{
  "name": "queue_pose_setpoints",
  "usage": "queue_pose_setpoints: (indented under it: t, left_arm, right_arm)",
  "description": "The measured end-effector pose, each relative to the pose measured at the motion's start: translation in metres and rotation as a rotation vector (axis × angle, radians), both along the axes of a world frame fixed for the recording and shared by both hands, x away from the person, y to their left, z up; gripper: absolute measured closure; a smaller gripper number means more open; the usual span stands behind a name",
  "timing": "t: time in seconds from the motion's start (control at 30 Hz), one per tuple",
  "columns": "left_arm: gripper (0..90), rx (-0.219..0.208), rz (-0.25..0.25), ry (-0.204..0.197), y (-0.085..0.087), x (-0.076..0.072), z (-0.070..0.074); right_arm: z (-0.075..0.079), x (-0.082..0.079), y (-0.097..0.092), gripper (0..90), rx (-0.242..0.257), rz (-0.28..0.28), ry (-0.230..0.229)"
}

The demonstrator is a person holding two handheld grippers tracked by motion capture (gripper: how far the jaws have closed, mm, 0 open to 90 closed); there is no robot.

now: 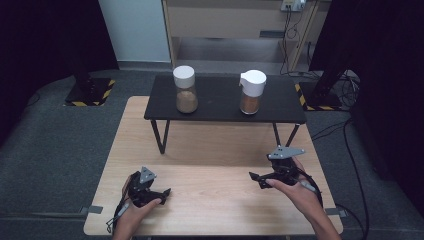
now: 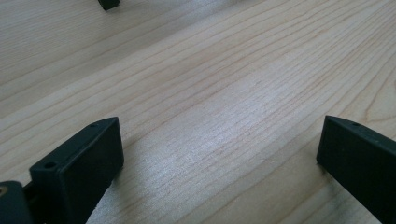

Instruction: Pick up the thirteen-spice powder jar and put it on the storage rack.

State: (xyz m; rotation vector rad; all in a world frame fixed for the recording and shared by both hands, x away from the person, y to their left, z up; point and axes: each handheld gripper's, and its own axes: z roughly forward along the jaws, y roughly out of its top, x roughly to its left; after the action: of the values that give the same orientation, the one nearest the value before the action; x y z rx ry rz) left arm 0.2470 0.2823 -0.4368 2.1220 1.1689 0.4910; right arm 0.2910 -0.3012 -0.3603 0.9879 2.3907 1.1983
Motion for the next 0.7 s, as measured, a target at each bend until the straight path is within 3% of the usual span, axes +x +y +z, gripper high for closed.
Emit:
queue_pose_setpoints:
  t: [0.7]
  left_arm:
    - [0.0, 0.001, 0.001, 0.000, 0.000, 0.000, 0.000]
  right_arm:
    - [-0.034, -0.011, -0.017, 6.1, -0.021, -0.048, 0.042]
